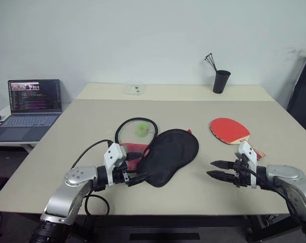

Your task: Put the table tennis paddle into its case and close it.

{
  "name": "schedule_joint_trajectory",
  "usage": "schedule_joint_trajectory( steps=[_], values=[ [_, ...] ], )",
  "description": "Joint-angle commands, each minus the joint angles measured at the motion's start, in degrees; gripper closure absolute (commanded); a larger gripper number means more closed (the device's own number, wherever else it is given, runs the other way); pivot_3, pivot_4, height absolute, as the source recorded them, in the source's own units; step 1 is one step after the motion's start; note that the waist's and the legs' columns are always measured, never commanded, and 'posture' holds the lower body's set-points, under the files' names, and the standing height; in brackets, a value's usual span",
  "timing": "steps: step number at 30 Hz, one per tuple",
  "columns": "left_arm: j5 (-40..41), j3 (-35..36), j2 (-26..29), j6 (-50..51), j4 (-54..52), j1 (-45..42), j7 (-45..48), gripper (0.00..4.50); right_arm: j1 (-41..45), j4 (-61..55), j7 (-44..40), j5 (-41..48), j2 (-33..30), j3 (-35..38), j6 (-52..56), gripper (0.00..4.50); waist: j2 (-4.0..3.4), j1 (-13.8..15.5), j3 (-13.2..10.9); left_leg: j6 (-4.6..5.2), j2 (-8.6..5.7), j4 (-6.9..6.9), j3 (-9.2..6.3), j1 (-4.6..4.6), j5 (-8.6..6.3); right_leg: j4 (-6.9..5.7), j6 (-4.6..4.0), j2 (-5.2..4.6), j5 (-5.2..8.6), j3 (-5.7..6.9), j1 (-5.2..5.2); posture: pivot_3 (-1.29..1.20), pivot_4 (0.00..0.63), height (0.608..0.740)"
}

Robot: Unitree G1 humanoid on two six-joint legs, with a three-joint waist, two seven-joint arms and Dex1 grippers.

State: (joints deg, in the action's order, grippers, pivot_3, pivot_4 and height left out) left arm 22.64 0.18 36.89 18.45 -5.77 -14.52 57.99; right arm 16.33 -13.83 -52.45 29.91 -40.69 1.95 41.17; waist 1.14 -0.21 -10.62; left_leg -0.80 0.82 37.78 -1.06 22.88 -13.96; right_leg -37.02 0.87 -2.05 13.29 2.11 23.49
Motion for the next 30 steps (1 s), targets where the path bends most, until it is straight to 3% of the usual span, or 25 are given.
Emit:
schedule_joint_trajectory(
  steps=[1,3,13,21,30],
  values=[
    [0.12,1.44,1.75,-0.87,2.43,-2.74,1.72,0.00,3.40,2.60,2.76,-1.91,2.37,-1.46,-0.72,0.42,0.00,0.09,0.00,0.00,0.00,0.00,-0.02,0.00,0.00,0.00,0.00,0.01,0.00,0.02,-0.01,0.00,0.150,0.740],
    [0.64,1.50,2.44,0.05,4.40,-4.96,3.00,0.00,6.00,6.01,6.14,-4.28,4.68,-2.63,-0.58,0.05,0.01,0.10,0.00,0.00,-0.02,0.01,0.00,0.02,0.00,0.00,0.00,0.01,0.00,0.04,0.00,0.00,0.150,0.740],
    [-0.76,0.40,5.08,-0.60,13.64,-13.77,9.42,0.00,13.11,18.49,18.90,-7.99,14.14,-2.19,6.59,0.05,0.01,0.08,-0.01,0.01,-0.03,-0.04,0.14,0.10,0.00,-0.02,0.01,0.00,-0.02,-0.01,0.09,0.00,0.150,0.740],
    [-1.11,1.08,4.93,-0.64,12.45,-12.89,9.07,0.00,12.00,12.12,19.31,-0.25,18.20,-0.28,18.85,0.05,0.00,0.07,-0.01,0.01,0.01,-0.04,0.04,0.06,-0.01,-0.05,0.01,0.00,-0.02,-0.03,0.08,0.00,0.150,0.740],
    [-0.71,2.00,5.45,0.38,9.21,-10.59,7.83,0.00,15.83,14.93,23.14,-0.73,27.16,-1.34,20.04,0.05,0.00,-0.79,-0.02,0.02,0.10,-0.05,0.04,0.01,-0.01,-0.12,0.00,0.08,-0.02,-0.07,0.10,0.00,0.150,0.740]
  ],
)
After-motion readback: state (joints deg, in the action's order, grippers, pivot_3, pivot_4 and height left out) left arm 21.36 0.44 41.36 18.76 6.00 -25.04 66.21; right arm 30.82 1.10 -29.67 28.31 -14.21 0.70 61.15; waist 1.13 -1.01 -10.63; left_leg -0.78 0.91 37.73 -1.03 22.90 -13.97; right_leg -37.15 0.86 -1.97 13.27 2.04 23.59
